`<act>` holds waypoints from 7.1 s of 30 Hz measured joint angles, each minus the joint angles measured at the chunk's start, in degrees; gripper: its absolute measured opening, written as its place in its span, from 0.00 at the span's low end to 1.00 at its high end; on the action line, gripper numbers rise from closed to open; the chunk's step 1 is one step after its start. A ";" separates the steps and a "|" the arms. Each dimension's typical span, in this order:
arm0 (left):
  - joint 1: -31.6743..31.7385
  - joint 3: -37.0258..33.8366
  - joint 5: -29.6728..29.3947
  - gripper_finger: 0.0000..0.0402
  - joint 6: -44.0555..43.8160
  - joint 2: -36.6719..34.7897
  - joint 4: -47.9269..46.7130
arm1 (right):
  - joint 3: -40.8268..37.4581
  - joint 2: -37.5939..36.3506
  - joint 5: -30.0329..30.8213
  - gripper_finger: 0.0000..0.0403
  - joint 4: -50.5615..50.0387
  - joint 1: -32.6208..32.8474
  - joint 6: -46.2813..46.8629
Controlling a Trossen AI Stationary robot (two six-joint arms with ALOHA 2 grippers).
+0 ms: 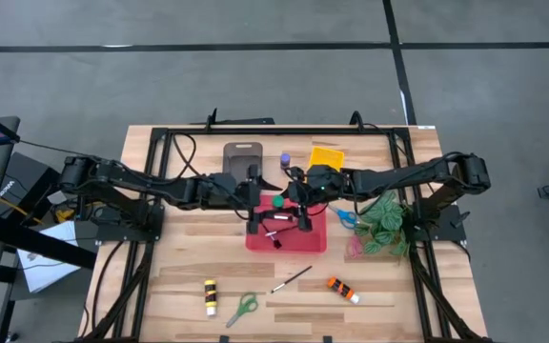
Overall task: Pick & Place Paint Supplies
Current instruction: Put the green paint bottle into the yellow bin
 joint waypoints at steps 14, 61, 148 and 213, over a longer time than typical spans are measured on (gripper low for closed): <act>0.00 0.00 0.03 0.43 -2.96 -0.09 -2.07 | 0.00 0.00 -0.02 0.37 -0.13 0.00 0.04; 3.67 -21.23 -14.30 0.34 -15.71 -19.46 18.01 | -9.19 -17.71 8.11 0.61 -2.50 -2.21 -2.08; 13.30 -15.72 -3.39 0.66 -23.21 8.56 50.31 | -16.52 -4.37 50.26 0.28 57.91 4.86 -42.03; 8.85 -15.69 2.26 0.30 -6.46 -18.27 -3.81 | 31.68 17.81 8.92 0.28 -66.55 -32.36 -0.77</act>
